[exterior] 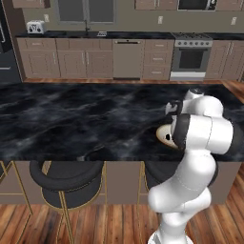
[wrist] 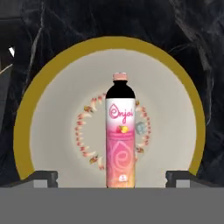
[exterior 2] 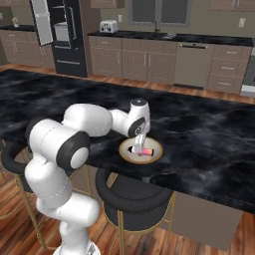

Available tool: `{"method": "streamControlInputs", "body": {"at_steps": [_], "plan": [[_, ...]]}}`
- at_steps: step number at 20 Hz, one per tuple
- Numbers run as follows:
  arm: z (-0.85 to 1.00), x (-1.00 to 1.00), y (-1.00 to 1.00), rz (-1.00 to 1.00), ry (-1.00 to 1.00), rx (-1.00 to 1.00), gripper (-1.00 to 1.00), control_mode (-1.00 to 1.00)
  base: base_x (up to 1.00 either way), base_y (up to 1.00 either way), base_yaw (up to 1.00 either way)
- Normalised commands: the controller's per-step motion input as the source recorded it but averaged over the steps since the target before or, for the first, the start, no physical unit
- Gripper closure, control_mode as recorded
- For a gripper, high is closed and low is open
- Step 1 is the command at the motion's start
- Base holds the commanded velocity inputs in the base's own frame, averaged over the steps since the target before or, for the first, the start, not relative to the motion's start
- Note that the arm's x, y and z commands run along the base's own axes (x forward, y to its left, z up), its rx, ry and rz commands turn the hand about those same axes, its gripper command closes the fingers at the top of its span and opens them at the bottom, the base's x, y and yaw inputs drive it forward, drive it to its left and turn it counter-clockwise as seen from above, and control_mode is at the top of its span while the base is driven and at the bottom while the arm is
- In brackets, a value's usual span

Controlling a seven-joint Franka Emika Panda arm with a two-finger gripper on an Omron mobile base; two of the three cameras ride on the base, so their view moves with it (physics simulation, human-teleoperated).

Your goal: Open the fridge, grab two sodas, and place both sodas inside the bowl with ice on the dining counter.

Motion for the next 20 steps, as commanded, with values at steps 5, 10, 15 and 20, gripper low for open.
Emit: {"method": "streamControlInputs", "body": {"at_steps": [5, 10, 15, 20], "plan": [[0.59, -0.09, 0.43, -0.03, -0.12, 0.0, -1.0, -1.0, 0.0, 0.0, 0.0], [0.6, 0.0, 0.68, -0.12, -0.1, -0.02, -1.0, -1.0, 0.0, 0.0, 0.0], [0.58, 0.0, 0.79, -0.18, -0.06, -0.01, -1.0, -1.0, 0.0, 0.0, 0.0], [0.47, -0.06, 0.71, -0.26, -0.06, 0.0, -1.0, -1.0, 0.0, 0.0, 0.0]]}}
